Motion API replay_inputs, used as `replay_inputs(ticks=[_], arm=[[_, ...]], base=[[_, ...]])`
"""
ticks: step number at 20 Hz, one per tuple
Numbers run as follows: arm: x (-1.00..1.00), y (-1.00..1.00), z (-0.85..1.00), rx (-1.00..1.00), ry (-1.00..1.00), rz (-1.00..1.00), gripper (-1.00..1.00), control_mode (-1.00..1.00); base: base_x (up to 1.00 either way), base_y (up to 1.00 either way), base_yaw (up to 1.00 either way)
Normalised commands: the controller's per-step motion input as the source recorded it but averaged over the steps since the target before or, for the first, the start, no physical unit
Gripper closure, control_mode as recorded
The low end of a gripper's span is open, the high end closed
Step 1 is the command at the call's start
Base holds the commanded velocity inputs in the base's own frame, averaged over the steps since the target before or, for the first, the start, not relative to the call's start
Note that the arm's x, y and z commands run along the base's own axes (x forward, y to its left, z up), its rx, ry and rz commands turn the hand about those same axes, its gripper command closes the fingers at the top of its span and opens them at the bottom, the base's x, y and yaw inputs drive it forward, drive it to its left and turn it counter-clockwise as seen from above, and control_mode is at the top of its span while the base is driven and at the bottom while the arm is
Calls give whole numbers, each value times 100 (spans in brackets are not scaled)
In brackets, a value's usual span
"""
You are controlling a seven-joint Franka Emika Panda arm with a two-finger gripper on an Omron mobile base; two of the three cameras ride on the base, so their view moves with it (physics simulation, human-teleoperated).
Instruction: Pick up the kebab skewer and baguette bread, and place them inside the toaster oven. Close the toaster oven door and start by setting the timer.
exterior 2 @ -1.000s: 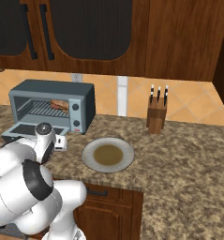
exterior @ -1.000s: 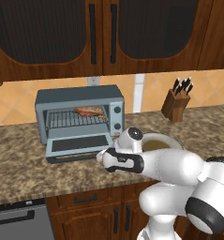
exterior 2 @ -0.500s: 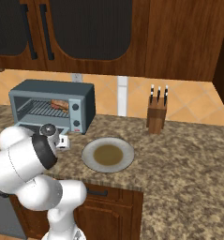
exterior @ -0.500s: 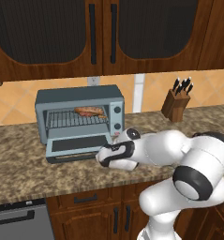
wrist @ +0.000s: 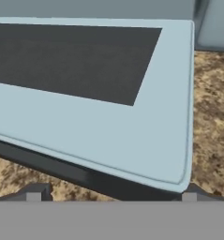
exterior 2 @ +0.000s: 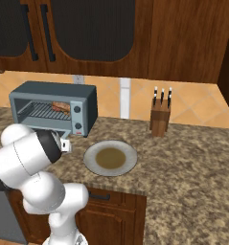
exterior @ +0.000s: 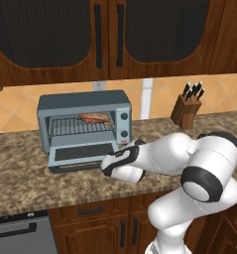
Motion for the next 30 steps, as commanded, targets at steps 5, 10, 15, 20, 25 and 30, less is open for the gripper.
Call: replay_inputs(ticks=[5,10,15,20,25,30], arm=[[-2,0,-26,0,11,0,-100,-100],[-8,0,-31,0,11,0,-100,-100],[-25,-7,-10,0,1,-1,-100,-100],[4,0,-2,0,0,0,-100,-100],[6,0,-12,0,0,4,-100,-100],[3,0,-10,0,0,2,-100,-100]], base=[[0,0,0],[0,0,0],[0,0,0],[0,0,0],[0,0,0],[0,0,0]])
